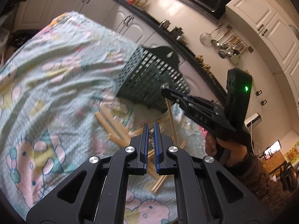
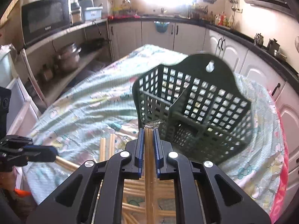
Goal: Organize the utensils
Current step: 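Lift the chopstick with the right tool and carry it over the green caddy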
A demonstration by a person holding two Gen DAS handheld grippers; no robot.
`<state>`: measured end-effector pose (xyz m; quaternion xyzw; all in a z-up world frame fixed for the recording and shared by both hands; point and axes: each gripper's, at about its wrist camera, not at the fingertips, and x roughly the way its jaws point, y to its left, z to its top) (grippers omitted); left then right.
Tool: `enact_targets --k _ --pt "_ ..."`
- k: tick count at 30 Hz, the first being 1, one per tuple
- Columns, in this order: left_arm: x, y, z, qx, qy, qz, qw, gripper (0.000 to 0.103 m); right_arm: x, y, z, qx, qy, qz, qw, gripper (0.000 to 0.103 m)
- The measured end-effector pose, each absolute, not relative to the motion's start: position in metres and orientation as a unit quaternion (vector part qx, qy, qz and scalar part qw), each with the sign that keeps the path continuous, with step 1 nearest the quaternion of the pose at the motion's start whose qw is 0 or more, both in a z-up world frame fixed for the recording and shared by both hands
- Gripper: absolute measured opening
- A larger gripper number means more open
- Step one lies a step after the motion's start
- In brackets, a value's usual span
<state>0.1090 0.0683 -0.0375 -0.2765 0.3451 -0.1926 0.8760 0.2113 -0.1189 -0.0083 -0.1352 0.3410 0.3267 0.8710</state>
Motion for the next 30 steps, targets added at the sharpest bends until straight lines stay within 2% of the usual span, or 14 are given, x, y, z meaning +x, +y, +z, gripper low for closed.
enact_targets --k 30 --pt "0.134 0.017 0.109 -0.184 0.220 -0.245 0.926 0.002 0.173 -0.187 0.138 -0.059 0.171 0.310 0.933 0.010"
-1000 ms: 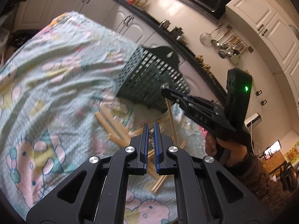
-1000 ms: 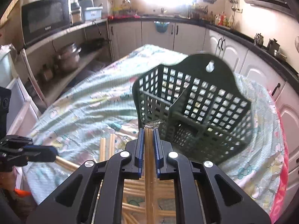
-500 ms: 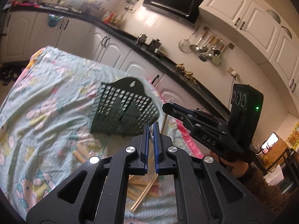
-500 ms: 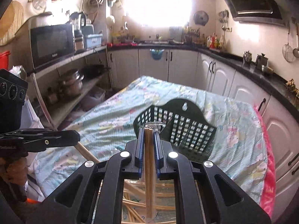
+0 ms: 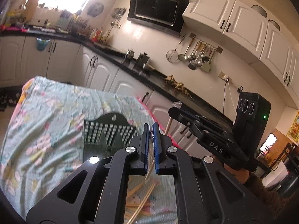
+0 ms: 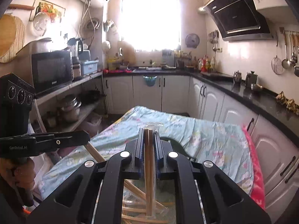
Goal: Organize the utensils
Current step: 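Lift the chopstick with the right tool and carry it over the green caddy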
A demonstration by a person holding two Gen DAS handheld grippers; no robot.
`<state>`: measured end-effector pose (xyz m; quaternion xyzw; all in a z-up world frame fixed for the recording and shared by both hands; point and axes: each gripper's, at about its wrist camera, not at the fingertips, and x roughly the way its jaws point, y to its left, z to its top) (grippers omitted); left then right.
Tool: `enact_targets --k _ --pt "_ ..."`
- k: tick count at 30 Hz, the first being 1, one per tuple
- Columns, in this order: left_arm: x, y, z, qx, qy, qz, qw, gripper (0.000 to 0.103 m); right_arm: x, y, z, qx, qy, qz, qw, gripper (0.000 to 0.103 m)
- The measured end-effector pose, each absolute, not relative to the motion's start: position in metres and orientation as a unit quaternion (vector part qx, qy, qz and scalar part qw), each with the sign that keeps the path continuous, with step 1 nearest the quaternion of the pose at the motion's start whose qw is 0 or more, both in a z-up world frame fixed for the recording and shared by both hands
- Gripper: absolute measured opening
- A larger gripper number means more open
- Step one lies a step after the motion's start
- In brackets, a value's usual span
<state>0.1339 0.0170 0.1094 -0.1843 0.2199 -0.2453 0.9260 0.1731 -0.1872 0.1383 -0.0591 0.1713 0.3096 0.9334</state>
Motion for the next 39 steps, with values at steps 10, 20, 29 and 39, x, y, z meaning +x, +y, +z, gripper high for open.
enact_targets --k 10,20,29,39 --pt "0.153 0.030 0.153 -0.175 0.177 -0.220 0.943 0.002 0.193 -0.195 0.178 -0.041 0.122 0.287 0.949 0.010" --pt "0.175 0.045 0.173 -0.161 0.158 -0.177 0.958 0.002 0.222 -0.213 0.191 -0.008 0.085 0.254 0.963 0.010" --pt "0.195 0.049 0.154 -0.155 0.169 -0.148 0.962 0.002 0.247 -0.215 0.173 0.010 0.090 0.238 0.967 0.010" --pt "0.212 0.036 0.119 -0.142 0.184 -0.137 0.963 0.002 0.263 -0.205 0.140 0.006 0.108 0.222 0.969 0.010"
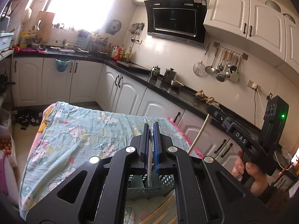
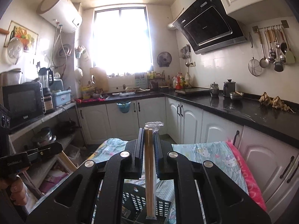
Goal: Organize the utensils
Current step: 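Lift the chopstick with the right tool and carry it over the green caddy, then lower the chopstick into the caddy and open the right tool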
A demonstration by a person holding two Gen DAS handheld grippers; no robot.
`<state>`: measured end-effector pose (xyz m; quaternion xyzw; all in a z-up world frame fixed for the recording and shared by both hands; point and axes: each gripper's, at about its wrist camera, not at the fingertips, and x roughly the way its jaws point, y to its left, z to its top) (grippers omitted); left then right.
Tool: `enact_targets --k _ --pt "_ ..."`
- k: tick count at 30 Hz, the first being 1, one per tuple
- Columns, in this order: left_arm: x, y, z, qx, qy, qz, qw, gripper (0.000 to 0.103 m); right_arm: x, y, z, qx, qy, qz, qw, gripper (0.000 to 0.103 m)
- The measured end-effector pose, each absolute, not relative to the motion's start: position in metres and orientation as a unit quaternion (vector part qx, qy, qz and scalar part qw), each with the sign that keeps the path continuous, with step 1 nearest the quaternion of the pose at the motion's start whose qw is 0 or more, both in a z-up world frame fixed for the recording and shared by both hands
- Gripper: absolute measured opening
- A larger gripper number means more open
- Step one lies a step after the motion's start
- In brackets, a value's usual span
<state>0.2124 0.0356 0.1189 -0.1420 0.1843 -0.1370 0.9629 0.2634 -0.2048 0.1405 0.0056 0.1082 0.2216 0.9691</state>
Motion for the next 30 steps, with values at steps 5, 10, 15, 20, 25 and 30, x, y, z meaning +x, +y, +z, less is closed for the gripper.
enact_targets --k 5,10,15,20,25,30 --pt "0.217 0.028 0.101 -0.134 0.189 -0.136 0.963 0.002 0.270 -0.197 0.124 -0.003 0.115 0.212 0.970 0.010" --pt "0.220 0.023 0.088 -0.125 0.193 -0.133 0.964 0.002 0.276 -0.192 0.107 -0.001 0.125 0.205 0.971 0.010" --pt "0.221 0.021 0.080 -0.128 0.196 -0.133 0.963 0.002 0.277 -0.189 0.092 0.000 0.148 0.190 0.971 0.014" --pt "0.218 0.024 0.074 -0.133 0.205 -0.132 0.961 0.002 0.266 -0.193 0.087 0.005 0.150 0.185 0.971 0.040" --pt "0.207 0.026 0.076 -0.131 0.199 -0.128 0.963 0.035 0.251 -0.197 0.086 -0.014 0.155 0.177 0.972 0.047" --pt "0.194 0.030 0.081 -0.136 0.191 -0.120 0.965 0.050 0.235 -0.200 0.087 -0.025 0.170 0.170 0.970 0.055"
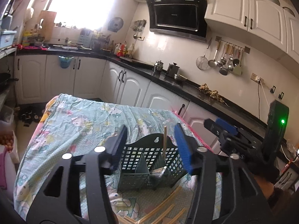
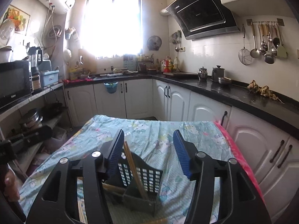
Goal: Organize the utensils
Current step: 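Lower the chopstick into the caddy and open the right tool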
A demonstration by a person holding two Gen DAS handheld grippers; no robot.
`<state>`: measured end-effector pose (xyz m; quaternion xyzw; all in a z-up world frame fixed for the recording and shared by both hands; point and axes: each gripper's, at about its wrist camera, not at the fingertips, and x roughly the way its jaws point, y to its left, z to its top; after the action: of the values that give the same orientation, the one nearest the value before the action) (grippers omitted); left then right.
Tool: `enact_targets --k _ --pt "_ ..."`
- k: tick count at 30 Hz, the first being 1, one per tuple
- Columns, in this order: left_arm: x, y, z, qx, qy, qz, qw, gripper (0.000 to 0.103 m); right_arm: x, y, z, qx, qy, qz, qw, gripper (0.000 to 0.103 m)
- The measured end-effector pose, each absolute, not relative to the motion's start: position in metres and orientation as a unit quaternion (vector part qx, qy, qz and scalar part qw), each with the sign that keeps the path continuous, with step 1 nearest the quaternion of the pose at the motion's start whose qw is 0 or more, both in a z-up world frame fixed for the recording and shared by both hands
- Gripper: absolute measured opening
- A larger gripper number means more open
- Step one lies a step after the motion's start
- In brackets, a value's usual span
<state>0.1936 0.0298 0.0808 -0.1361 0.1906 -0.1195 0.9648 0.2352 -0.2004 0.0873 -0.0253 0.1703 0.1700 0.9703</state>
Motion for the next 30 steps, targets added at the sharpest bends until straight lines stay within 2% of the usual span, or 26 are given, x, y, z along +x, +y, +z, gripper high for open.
enact_targets --k 8,11,20,30 --pt "0.167 0.048 0.087 -0.165 0.179 -0.110 0.964 0.086 0.203 -0.204 0.087 -0.037 0.180 0.171 0.968 0.068" --pt "0.156 0.051 0.088 -0.165 0.174 -0.106 0.965 0.091 0.193 -0.203 0.089 -0.043 0.182 0.177 0.966 0.070" --pt "0.125 0.056 0.083 -0.162 0.174 -0.104 0.966 0.092 0.164 -0.198 0.087 -0.063 0.184 0.193 0.962 0.077" --pt "0.101 0.070 0.072 -0.163 0.181 -0.089 0.966 0.092 0.138 -0.190 0.077 -0.081 0.192 0.204 0.956 0.081"
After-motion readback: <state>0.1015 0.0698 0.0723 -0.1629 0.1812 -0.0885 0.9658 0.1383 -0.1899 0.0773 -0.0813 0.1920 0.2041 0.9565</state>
